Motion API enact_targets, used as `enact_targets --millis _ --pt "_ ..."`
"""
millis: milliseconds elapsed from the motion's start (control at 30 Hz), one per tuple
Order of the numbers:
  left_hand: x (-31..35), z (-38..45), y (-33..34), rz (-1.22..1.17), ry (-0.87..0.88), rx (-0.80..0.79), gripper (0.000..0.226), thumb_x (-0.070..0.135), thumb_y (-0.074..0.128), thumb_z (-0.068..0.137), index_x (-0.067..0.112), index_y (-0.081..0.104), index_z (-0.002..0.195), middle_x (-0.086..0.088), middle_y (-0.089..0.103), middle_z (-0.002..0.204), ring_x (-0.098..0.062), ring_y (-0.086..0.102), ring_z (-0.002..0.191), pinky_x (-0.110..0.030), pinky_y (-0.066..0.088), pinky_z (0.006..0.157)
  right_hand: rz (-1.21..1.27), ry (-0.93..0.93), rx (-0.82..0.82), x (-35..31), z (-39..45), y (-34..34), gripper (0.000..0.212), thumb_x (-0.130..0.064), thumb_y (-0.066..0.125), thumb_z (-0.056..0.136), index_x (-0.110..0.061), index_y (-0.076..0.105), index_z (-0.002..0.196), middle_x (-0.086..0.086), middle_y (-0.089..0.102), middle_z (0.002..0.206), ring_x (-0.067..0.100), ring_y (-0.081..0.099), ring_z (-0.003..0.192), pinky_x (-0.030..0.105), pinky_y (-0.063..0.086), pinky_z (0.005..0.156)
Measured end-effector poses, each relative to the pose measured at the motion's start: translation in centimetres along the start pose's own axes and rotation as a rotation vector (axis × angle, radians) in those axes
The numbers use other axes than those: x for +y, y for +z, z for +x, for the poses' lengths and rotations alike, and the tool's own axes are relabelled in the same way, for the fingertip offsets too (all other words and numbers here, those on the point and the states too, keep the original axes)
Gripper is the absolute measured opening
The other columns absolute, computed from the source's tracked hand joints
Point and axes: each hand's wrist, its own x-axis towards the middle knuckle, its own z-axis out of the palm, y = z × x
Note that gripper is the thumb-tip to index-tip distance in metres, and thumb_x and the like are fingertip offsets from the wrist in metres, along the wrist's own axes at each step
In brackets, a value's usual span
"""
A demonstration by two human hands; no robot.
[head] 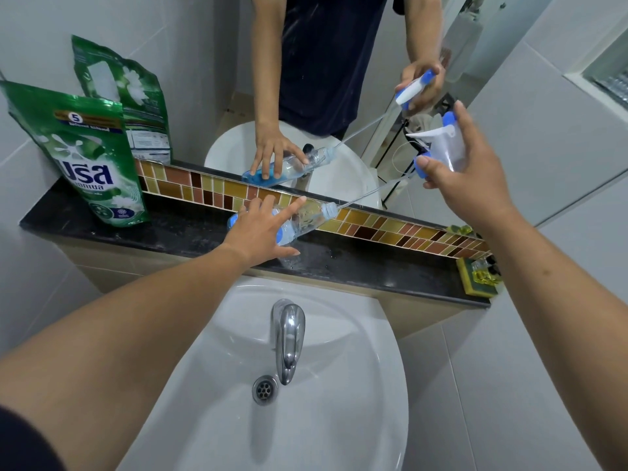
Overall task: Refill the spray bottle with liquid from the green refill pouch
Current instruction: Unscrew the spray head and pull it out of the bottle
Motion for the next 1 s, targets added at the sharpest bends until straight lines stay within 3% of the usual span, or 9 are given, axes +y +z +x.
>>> enact_targets --millis 500,733,900,1000 --pt "-0.1 0.6 -0.1 -0.010 0.009 -0.026 0.107 0.078 0.059 0.076 0.047 -0.007 0.154 -0.014 0.036 0.145 -0.032 0.040 0.127 -0.054 0.042 0.105 0.112 0.034 0.149 1.7 -2.0 1.1 0.085 -0.028 0.071 0.087 -0.037 0.019 0.153 -0.003 0.029 0.156 0.023 0.047 0.129 0.048 0.054 0.093" --pt "-0.2 1.0 -0.2 -0.005 0.035 -0.049 0.108 0.079 0.058 0.075 0.046 -0.006 0.155 -0.014 0.036 0.144 -0.031 0.040 0.127 -0.053 0.043 0.104 0.112 0.055 0.131 2.5 -2.4 1.4 0.085 -0.030 0.072 0.086 -0.039 0.019 0.152 -0.004 0.029 0.155 0.020 0.050 0.122 0.044 0.056 0.090" --pt "-0.3 1.1 -0.1 -0.010 0.039 -0.048 0.108 0.079 0.060 0.075 0.047 -0.005 0.155 -0.013 0.037 0.144 -0.031 0.041 0.127 -0.052 0.044 0.104 0.098 0.069 0.139 2.8 -2.7 1.4 0.085 -0.027 0.072 0.086 -0.037 0.019 0.153 -0.004 0.029 0.155 0.009 0.051 0.102 0.033 0.057 0.087" --pt "-0.3 1.2 -0.1 -0.005 0.040 -0.044 0.108 0.079 0.060 0.074 0.047 -0.005 0.155 -0.013 0.037 0.145 -0.031 0.041 0.127 -0.051 0.044 0.104 0.090 0.069 0.135 2.6 -2.8 1.4 0.085 -0.028 0.071 0.087 -0.037 0.018 0.153 -0.004 0.028 0.155 0.009 0.048 0.107 0.031 0.056 0.087"
